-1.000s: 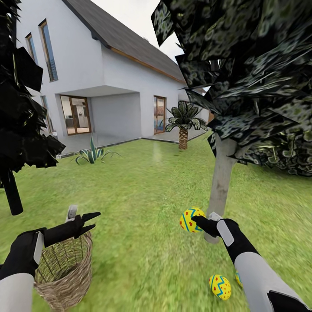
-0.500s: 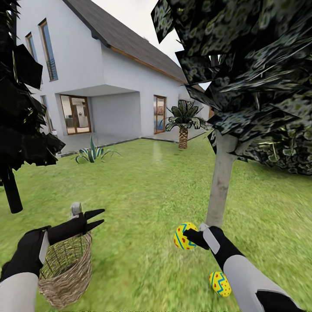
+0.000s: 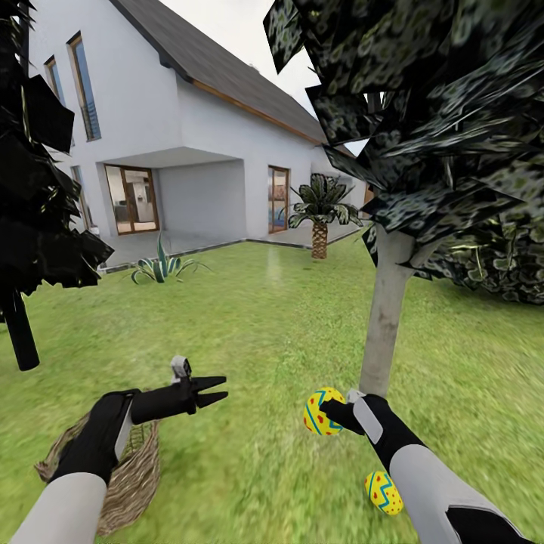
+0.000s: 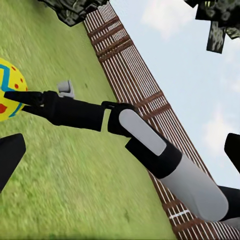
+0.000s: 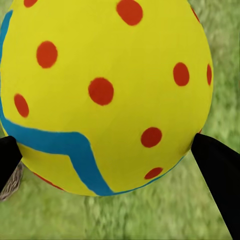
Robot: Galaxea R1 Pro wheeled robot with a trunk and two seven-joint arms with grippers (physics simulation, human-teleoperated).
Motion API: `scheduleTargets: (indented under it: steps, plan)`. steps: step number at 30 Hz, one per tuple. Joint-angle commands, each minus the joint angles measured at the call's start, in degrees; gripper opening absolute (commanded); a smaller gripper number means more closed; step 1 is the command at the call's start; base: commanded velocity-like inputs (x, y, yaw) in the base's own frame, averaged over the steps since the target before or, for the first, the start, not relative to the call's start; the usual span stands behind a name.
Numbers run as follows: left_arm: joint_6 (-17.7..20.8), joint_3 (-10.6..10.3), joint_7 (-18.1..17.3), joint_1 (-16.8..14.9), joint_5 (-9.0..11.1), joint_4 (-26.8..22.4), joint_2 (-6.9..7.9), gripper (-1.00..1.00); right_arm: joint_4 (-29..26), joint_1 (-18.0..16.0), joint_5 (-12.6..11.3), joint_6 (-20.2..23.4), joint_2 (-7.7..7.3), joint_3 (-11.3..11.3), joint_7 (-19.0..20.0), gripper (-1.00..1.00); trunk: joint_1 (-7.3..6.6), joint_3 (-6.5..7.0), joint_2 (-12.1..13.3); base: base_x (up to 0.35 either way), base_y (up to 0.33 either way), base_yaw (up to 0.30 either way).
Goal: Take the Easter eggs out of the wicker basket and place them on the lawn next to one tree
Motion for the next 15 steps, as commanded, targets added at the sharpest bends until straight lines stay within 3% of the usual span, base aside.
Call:
scheduleTargets:
  steps: [1,7,12,15]
  plan:
    - [0.7,0.1,-0.5,0.0,-0.6,-0.1,-0.08,1.00,-0.1,0.0,-0.6,0.2,0.06,-0.3,-0.5,-1.00,0.22,-0.25,-0.4,0.000,0.000,0.000]
    - [0.8,-0.3,-0.5,0.0,-0.5,-0.1,-1.27,1.00,-0.1,0.0,-0.6,0.1,0.07,-0.2,-0.5,-1.00,1.54,-1.33,-2.9,0.000,0.000,0.000]
    - [0.6,-5.7,-0.5,0.0,-0.7,0.2,-3.42,1.00,-0.1,0.0,-0.6,0.1,0.07,-0.3,-0.5,-1.00,2.64,-2.22,-4.9,0.000,0.000,0.000]
    - [0.6,-6.5,-0.5,0.0,-0.8,0.2,-4.19,1.00,-0.1,0.0,-0.6,-0.1,0.07,-0.3,-0.5,-1.00,3.30,-2.76,-6.1,0.000,0.000,0.000]
